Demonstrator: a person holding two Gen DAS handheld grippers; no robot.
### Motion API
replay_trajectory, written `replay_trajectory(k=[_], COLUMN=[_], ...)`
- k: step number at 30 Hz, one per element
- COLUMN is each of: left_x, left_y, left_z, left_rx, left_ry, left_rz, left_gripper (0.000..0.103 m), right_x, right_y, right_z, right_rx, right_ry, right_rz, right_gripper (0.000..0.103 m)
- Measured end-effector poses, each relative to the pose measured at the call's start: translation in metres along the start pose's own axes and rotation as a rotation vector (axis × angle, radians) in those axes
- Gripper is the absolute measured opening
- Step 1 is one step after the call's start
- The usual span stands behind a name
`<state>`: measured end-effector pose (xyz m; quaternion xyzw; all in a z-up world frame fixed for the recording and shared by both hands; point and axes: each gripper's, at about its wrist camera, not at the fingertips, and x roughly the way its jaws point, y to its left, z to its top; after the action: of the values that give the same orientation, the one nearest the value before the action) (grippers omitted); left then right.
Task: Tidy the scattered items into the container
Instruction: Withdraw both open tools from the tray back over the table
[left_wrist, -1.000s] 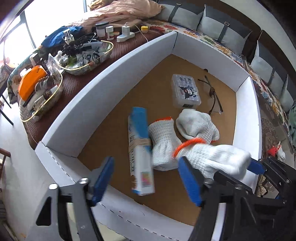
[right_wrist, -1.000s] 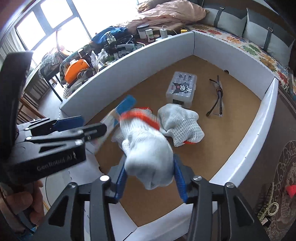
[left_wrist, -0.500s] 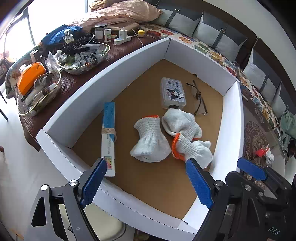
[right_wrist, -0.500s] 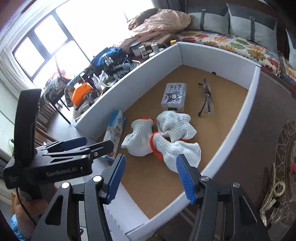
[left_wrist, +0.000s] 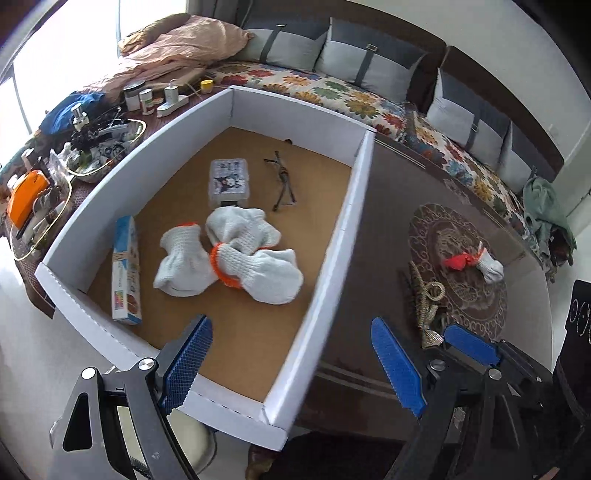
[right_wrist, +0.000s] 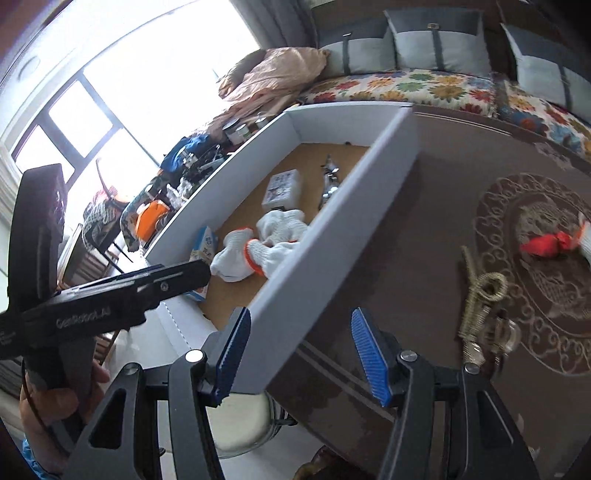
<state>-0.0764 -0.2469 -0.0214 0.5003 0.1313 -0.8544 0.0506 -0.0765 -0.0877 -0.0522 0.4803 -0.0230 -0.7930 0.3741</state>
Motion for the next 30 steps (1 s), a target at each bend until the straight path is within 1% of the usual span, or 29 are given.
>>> replay_trajectory(k=[4,8,12,15,17,19,22,30], left_x=[-0.001,0.011,0.027,0.038,0.044,0.047,0.048,0.054], left_y=[-0.05,-0.101,-0.144,-0.173,-0.188,-0.197,-0.208,-0.211], left_z=[-0.021,-0.048,-0.074,-0.093,-0.103,-0.109,-0.116,-0.121], left_rx=[0.072,0.125,0.167,0.228,0.266,0.286,0.305,0.336], left_ry=[0.016,0.066,0.127,0.173,0.187,0.185,0.174,0.152], left_rz=[-0.031,-0.075,-0.114,-0.122,-0.11,-0.097,-0.079,-0.019], left_gripper=[0.087,0.087,0.087,0.087,0.087,0.087,0.087,0.087], right_x=[-0.034,-0.06,-0.088,-0.106,-0.113,-0.119,-0.124,-0.12], right_y=[-0.035,-0.071,-0.115,-0.153,-0.175,-0.194,-0.207,-0.207], right_z=[-0.023,-0.051,-0.084,-0.111,-0.126,-0.139,-0.151,-0.149], right_rx=[0.057,0.117,0.181,0.252,0.304,0.365,0.412,0.393], right_ry=[-0.034,-0.04,-0.054,-0.069,-0.07,-0.068,-0.071,-0.06], right_rz=[-0.008,-0.035,-0.089,-0.145,-0.171,-0.197,-0.206,-0.229], right_gripper=[0.058,0.058,0.058,0.058,0.058,0.058,0.058,0.058])
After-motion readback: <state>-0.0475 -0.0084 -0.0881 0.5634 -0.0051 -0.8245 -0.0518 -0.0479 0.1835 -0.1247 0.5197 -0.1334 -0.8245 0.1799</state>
